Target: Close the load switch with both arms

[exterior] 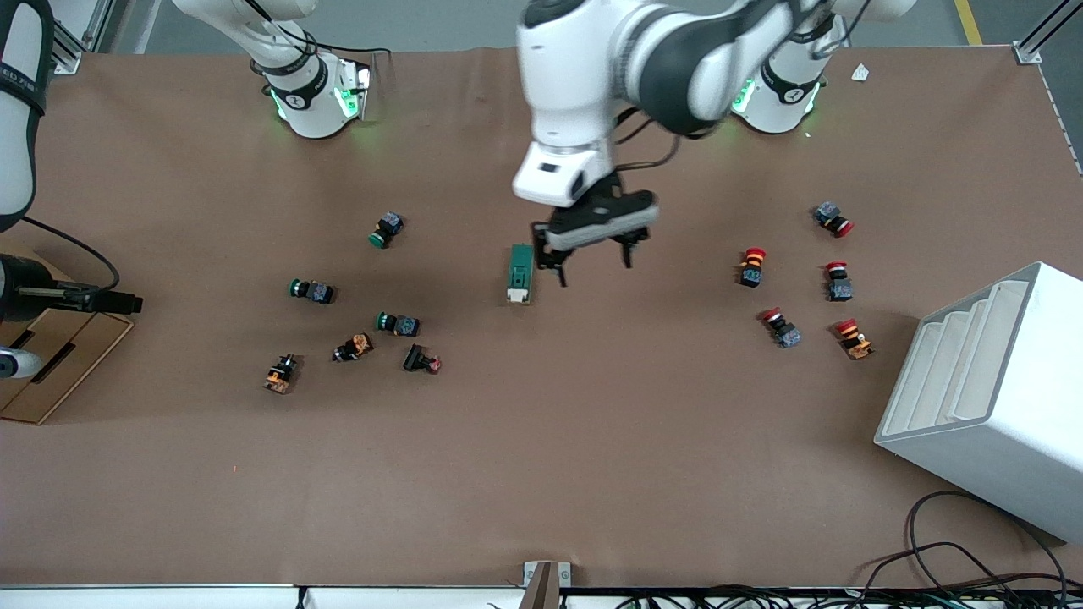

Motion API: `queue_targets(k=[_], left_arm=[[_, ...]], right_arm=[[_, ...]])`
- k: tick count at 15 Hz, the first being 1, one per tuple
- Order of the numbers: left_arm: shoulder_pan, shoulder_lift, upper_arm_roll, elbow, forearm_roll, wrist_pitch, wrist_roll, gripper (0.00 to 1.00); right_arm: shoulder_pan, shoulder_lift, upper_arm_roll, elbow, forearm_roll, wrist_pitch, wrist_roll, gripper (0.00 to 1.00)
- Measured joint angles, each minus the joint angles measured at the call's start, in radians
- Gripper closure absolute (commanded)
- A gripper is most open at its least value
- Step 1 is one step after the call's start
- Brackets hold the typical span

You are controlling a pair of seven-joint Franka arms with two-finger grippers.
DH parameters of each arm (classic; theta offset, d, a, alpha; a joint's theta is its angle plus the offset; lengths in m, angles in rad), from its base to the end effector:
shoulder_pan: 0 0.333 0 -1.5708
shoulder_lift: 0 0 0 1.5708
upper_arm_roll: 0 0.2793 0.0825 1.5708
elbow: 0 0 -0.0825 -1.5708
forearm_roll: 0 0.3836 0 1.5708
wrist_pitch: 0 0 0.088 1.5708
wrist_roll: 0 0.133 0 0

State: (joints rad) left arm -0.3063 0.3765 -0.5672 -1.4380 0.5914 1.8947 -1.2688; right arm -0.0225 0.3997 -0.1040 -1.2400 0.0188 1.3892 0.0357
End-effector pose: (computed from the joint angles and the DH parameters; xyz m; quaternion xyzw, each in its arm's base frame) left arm 0.5059 -0.4425 0.4636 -0.9697 -0.1418 -0.1968 0.0295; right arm 0.6217 -0.0658 0.4644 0.9891 -0.0783 -0.1243 0.0055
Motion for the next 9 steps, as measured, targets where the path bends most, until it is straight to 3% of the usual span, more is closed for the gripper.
queue_targets(k=[6,9], left_arm=[[0.223,-0.115,0.007,0.009,-0.273,-0.079,0.335,0.0],[0.285,-0.205,0.118,0.01,-0.412,-0.142,0.592,0.0]], right_arm=[[0.004,0.0,0.019,0.014,0.0,-0.062,-0.003,0.0],[0.018,-0.002,0.03,0.025,0.0,-0.084,-0.003,0.0]])
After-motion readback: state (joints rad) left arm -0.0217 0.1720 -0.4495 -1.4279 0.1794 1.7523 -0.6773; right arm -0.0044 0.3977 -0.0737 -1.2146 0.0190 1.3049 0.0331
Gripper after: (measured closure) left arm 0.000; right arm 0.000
